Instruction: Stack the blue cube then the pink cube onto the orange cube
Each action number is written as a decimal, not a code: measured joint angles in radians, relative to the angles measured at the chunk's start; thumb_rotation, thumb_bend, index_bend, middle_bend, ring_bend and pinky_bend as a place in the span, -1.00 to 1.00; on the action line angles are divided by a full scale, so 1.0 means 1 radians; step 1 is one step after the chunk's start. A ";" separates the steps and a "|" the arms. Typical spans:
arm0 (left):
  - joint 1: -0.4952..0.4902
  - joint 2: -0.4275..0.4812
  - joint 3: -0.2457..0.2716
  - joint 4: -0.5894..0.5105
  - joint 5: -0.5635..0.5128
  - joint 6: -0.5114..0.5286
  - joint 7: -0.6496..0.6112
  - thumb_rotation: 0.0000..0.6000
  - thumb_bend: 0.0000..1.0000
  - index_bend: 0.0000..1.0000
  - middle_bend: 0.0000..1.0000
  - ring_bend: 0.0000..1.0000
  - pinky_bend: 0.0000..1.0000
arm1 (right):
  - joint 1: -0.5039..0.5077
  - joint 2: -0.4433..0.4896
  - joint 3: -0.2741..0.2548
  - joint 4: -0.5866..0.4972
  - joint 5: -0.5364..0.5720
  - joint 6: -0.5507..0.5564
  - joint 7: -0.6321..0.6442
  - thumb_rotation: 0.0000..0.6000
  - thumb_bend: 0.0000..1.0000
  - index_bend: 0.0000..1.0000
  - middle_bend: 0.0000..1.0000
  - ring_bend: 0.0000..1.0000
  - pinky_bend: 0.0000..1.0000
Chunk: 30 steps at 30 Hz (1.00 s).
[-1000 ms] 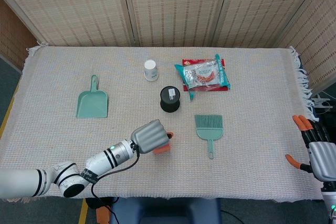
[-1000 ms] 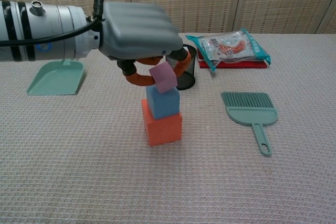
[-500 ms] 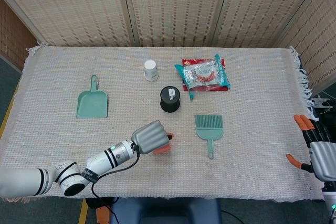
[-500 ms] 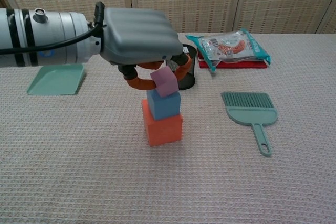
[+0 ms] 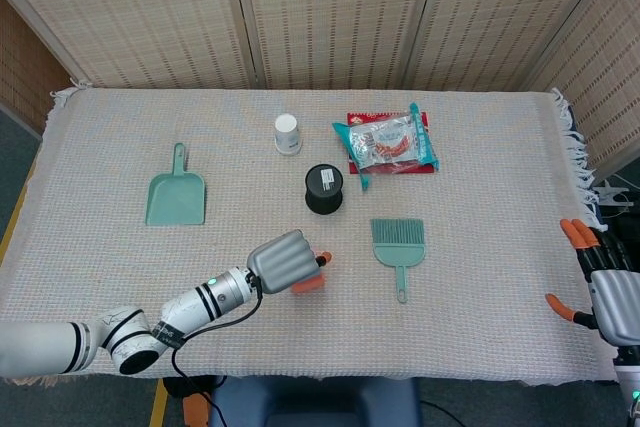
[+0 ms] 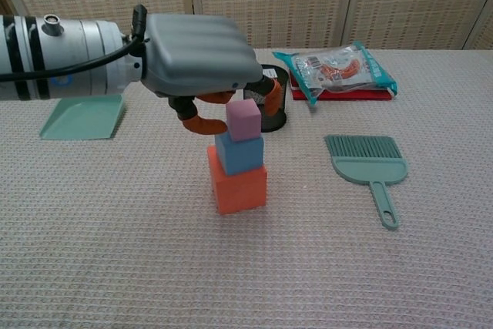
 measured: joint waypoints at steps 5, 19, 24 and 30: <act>0.003 -0.001 -0.001 0.003 0.009 0.007 -0.005 1.00 -0.27 -0.50 1.00 1.00 1.00 | -0.001 0.001 0.000 -0.001 0.001 0.001 -0.002 1.00 -0.81 -1.00 -1.00 -1.00 -1.00; 0.009 -0.003 -0.005 0.005 0.006 0.019 0.006 1.00 -0.27 -0.54 1.00 1.00 1.00 | -0.001 0.001 -0.002 -0.002 0.000 -0.001 -0.005 1.00 -0.81 -1.00 -1.00 -1.00 -1.00; 0.026 0.017 -0.003 0.003 0.006 0.042 0.010 1.00 -0.27 -0.57 1.00 1.00 1.00 | -0.002 0.002 -0.001 -0.002 0.001 -0.001 -0.003 1.00 -0.81 -1.00 -1.00 -1.00 -1.00; 0.105 0.102 0.015 -0.062 0.013 0.127 -0.057 1.00 -0.27 -0.68 1.00 1.00 1.00 | -0.002 0.003 -0.001 0.000 -0.003 0.003 0.000 1.00 -0.81 -1.00 -1.00 -1.00 -1.00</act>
